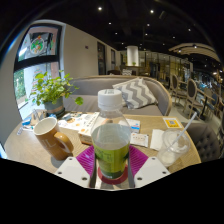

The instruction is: Pour water

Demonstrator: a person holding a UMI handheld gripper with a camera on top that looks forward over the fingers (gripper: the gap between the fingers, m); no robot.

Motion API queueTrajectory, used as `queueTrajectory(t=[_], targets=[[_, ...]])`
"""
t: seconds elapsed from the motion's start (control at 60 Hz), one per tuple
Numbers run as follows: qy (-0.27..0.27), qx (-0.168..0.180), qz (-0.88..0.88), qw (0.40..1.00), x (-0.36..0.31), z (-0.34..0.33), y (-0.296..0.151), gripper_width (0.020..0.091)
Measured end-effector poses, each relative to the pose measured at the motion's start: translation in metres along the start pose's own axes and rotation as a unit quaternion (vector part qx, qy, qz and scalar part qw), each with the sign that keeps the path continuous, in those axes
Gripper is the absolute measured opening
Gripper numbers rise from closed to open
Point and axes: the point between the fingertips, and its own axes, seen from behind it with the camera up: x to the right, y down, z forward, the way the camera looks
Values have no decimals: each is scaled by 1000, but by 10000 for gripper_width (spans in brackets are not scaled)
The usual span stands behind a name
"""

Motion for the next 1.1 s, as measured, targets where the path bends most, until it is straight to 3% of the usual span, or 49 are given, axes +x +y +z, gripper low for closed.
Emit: queueTrajectory(t=[0.117, 0.183, 0.233, 0.283, 0.3, 0.333, 0.4, 0.7, 0.883, 1.1], targets=[[3, 2, -5, 1000, 0, -1, 0, 502], [11, -21, -3, 1000, 1, -1, 6, 543], [19, -45, -3, 999, 3, -3, 14, 661], [22, -55, 0, 998, 0, -9, 14, 846], [24, -57, 2, 998, 0, -11, 13, 866], [30, -62, 2, 998, -1, -18, 12, 831], [41, -69, -1, 997, -5, -34, 8, 862], [90, -110, 18, 990, -57, -170, -15, 854], [106, -104, 15, 989, -97, -245, -26, 851], [108, -105, 38, 988, -127, -285, -18, 850]])
